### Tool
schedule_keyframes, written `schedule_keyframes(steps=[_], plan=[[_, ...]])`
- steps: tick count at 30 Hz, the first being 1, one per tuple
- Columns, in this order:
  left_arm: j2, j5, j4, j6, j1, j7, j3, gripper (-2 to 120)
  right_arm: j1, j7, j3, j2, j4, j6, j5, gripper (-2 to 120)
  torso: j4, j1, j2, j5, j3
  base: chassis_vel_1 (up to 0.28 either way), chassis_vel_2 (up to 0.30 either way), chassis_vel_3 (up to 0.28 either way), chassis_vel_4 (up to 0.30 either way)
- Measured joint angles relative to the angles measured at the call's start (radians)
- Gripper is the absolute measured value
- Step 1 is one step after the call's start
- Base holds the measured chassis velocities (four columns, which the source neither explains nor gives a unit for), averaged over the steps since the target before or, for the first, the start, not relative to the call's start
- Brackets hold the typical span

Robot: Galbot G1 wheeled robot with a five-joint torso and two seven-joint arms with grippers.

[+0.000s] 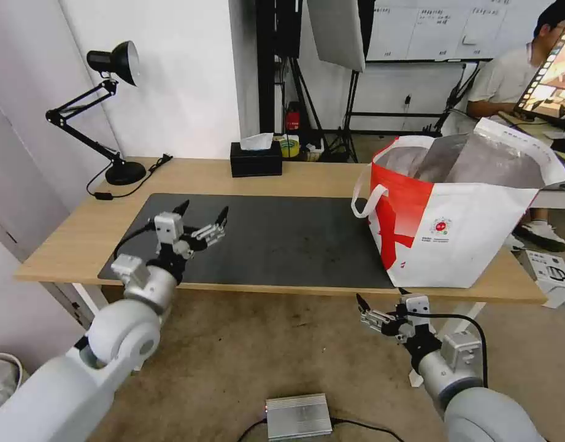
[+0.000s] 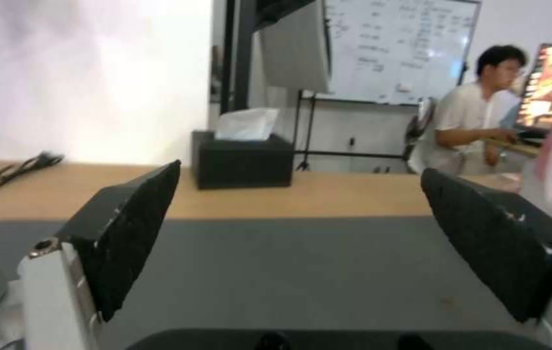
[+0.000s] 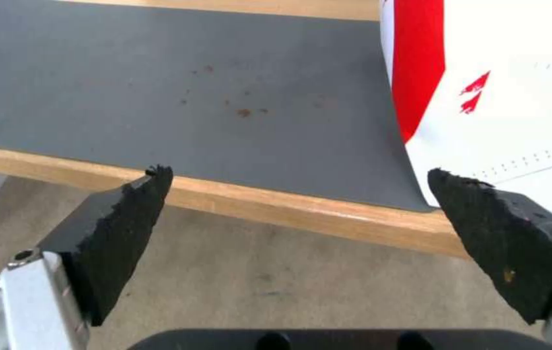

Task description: Pick up the trash from the table and place it into the takeout bag.

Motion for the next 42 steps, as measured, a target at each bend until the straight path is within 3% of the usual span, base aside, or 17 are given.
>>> schedule_keyframes(steps=[11, 23, 42], plan=[[-0.027, 0.190, 0.047, -0.078, 0.165, -0.011, -0.078, 100, 0.000, 0.000, 0.000, 0.000, 0.000, 0.000, 0.000, 100, 0.0000, 0.000, 0.000, -0.0001, 0.000, 0.000, 0.000, 0.000, 0.000], [-0.058, 0.193, 0.086, -0.069, 0.250, -0.064, -0.140, 100, 0.000, 0.000, 0.000, 0.000, 0.000, 0.000, 0.000, 100, 0.0000, 0.000, 0.000, -0.0001, 0.000, 0.000, 0.000, 0.000, 0.000], [-0.072, 0.151, 0.101, -0.057, 0.311, -0.091, -0.213, 100, 0.000, 0.000, 0.000, 0.000, 0.000, 0.000, 0.000, 100, 0.0000, 0.000, 0.000, 0.0000, 0.000, 0.000, 0.000, 0.000, 0.000]])
